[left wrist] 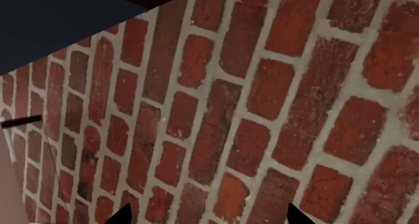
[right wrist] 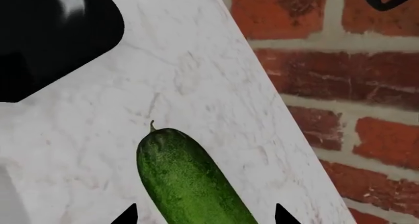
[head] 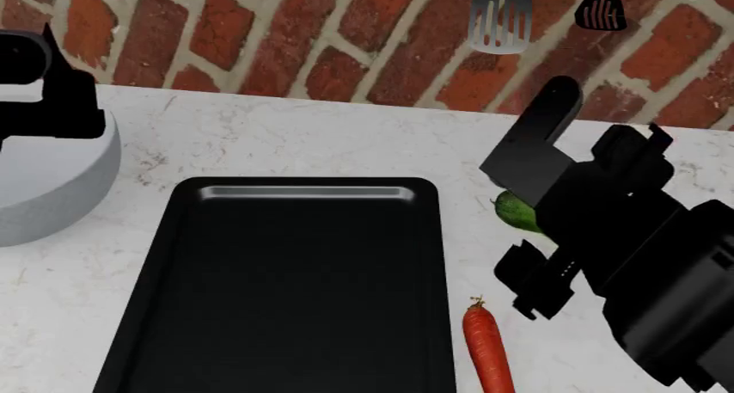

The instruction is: Place the two vegetables and bowl onto the tray for setting up a vegetable dip station.

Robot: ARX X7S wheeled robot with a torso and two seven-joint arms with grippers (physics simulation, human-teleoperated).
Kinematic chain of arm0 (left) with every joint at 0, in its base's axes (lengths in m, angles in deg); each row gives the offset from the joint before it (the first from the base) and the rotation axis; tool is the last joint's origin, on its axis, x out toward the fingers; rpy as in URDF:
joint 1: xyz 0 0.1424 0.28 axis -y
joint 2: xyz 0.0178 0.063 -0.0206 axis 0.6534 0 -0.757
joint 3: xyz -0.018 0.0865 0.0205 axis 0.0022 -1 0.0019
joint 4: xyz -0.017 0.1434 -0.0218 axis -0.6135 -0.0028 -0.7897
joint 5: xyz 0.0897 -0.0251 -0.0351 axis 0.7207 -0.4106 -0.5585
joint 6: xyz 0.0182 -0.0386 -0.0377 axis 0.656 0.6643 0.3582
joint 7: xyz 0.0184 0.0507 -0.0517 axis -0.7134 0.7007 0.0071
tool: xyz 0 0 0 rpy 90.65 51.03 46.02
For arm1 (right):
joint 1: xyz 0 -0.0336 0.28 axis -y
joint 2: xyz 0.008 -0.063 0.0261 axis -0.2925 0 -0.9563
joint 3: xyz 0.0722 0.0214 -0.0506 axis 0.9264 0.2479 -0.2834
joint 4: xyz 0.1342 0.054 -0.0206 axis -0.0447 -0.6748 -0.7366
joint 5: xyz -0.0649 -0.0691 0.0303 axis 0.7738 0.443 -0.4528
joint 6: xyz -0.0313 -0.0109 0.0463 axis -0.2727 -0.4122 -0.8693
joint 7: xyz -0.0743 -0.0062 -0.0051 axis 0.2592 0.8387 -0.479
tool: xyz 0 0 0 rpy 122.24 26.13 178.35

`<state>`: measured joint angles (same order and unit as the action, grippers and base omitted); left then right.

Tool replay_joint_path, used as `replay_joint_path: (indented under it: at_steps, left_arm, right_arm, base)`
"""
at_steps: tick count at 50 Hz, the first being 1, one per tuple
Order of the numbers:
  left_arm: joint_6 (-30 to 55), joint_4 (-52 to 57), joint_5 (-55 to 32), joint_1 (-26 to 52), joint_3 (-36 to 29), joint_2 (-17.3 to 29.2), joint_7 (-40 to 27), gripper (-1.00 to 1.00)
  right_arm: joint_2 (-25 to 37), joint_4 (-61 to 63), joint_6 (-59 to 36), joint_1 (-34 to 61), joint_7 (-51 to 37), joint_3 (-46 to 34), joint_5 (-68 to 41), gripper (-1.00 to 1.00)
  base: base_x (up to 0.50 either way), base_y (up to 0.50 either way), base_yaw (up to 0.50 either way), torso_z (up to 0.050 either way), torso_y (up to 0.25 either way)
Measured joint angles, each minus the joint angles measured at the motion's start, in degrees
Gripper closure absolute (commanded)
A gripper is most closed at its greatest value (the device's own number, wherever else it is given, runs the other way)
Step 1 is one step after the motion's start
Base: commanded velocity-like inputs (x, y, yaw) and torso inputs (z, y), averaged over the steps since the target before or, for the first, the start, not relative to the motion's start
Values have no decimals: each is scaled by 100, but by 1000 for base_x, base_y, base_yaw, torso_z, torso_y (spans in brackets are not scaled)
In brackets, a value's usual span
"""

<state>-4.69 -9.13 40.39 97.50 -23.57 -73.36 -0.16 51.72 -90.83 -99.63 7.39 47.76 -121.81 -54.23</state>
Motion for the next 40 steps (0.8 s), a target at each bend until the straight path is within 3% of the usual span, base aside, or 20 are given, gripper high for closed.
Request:
replay_joint_path:
  at_steps: [12,13,25,40]
  left_arm:
    - [50,37,-1,29,-45,19,-13,-100]
    - [53,41,-2,30,-44,21,-15,-100]
    - [88,133,-31,23,-20,38,-37,-100]
    - [380,649,-225,-3,240,71,-26,-100]
  right_arm:
    - [-256,-543,252,10,110,-57,184,-100]
    - [-281,-587,262,18,130,-66,199,100]
    - [-465,-749,75,94,189,-218,386,100]
    - [91,1008,-1836,960,175,46,-415,100]
  base:
    - [0,0,0,0,0]
    - [11,1,0,0,0]
    - [0,0,-1,0,0]
    - [0,0,0,0,0]
